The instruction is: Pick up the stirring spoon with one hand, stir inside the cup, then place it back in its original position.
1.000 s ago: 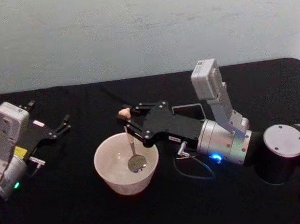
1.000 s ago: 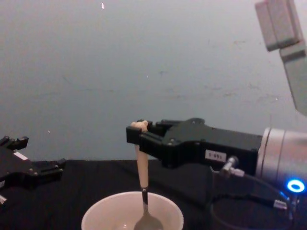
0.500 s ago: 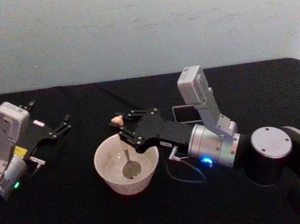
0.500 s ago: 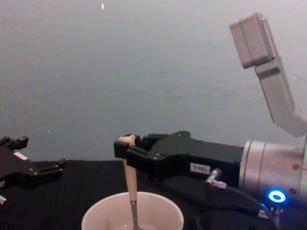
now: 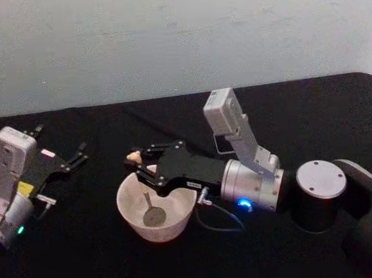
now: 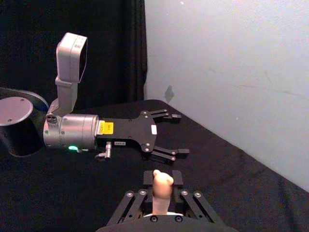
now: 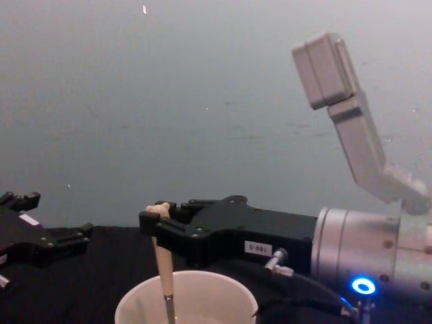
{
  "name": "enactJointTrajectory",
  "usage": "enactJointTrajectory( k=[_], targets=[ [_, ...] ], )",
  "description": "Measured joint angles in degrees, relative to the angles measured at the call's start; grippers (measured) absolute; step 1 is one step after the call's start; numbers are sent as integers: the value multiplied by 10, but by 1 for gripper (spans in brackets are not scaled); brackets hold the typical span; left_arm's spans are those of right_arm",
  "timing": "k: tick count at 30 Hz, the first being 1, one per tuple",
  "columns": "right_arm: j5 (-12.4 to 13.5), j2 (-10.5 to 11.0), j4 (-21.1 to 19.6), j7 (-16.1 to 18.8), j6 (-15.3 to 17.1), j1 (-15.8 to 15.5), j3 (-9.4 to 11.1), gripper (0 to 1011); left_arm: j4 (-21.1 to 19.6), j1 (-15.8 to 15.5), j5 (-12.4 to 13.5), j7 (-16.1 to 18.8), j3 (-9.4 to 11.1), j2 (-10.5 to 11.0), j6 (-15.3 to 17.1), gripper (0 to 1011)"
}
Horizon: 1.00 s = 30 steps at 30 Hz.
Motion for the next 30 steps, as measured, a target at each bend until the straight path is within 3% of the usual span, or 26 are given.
enactJointTrajectory(
  k=[17, 30],
  targets=[
    [-20, -32, 57, -15, -6, 29, 3, 216, 0, 0, 0, 0, 0, 0, 0, 1001],
    [-25, -21, 61, -22, -7, 27, 24, 216, 0, 0, 0, 0, 0, 0, 0, 1001]
  ],
)
